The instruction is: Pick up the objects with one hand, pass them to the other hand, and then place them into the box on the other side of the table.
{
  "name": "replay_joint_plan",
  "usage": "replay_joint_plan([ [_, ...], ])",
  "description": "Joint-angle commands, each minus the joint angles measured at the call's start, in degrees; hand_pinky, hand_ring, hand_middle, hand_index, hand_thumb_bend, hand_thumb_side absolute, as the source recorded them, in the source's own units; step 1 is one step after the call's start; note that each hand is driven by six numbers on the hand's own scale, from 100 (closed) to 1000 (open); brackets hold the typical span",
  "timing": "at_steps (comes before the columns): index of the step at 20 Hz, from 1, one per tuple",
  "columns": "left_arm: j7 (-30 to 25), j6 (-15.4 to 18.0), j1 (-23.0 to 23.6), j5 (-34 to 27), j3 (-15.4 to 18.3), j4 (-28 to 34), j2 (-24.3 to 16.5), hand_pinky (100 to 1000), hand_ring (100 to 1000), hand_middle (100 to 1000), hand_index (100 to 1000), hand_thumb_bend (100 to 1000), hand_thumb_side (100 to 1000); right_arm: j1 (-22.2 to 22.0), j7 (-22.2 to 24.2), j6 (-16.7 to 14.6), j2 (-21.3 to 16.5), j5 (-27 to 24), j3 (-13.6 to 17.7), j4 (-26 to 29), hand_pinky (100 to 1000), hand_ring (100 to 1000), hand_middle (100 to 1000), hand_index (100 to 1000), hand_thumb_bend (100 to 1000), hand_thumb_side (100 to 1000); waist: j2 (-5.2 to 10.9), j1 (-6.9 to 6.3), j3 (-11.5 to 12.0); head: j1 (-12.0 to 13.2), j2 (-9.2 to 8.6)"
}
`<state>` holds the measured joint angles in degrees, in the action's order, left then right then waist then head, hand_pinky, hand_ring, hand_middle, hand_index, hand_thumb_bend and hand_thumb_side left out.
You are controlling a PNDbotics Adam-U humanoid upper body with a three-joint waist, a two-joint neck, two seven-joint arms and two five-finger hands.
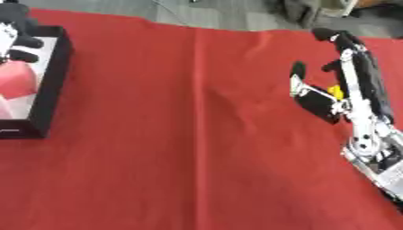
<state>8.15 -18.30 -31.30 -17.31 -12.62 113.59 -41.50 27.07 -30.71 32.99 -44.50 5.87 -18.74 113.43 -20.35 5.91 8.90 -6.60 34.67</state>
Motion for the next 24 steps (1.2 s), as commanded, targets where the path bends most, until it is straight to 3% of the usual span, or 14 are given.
replay_joint_plan([
  [1, -0.82, 1.34, -0.01, 1.19, -0.09, 1.0, 0.06, 724, 728, 759, 841, 100, 643, -0.73, -2.66, 4.43, -4.79, -4.57, 2.85, 1.17, 650, 942, 808, 856, 210, 100, 0.94, -0.1, 0.0, -0.27, 0.04],
  [4, -1.18, 1.45, 0.25, 1.77, -0.22, 1.0, 1.01, 723, 727, 758, 837, 100, 647, -1.98, -2.41, 5.94, -7.44, -7.09, 4.64, 1.17, 669, 941, 799, 847, 276, 100, 0.82, 0.07, 0.07, -0.6, -0.09],
  [6, -1.46, 1.48, 0.19, 1.99, -0.4, 1.0, 1.5, 721, 723, 754, 836, 100, 652, -2.78, -2.13, 6.67, -8.88, -7.76, 5.47, 1.17, 682, 933, 761, 761, 300, 100, 0.74, 0.17, 0.17, -0.89, -0.19],
  [10, -2.66, 3.02, 0.24, 0.25, -0.91, 1.0, 2.72, 715, 714, 751, 836, 100, 687, -5.03, -1.14, 8.73, -10.45, -8.61, 6.64, 1.17, 709, 937, 779, 826, 339, 100, 0.48, 0.4, 0.48, -1.37, -0.41],
  [17, -2.5, 3.07, 0.4, -0.41, -1.26, 1.0, 5.01, 715, 719, 752, 832, 100, 694, -7.43, -0.8, 12.41, -11.16, -10.54, 7.84, 1.17, 744, 951, 809, 852, 388, 100, -0.03, 0.39, 0.75, -1.45, -0.47],
  [24, -2.54, 2.65, 0.81, 0.5, -1.31, 1.0, 6.19, 715, 719, 747, 819, 100, 690, -8.88, -2.39, 16.41, -11.85, -12.78, 8.13, 1.17, 775, 955, 824, 860, 405, 100, -0.45, 0.02, 1.18, -0.53, 0.79],
])
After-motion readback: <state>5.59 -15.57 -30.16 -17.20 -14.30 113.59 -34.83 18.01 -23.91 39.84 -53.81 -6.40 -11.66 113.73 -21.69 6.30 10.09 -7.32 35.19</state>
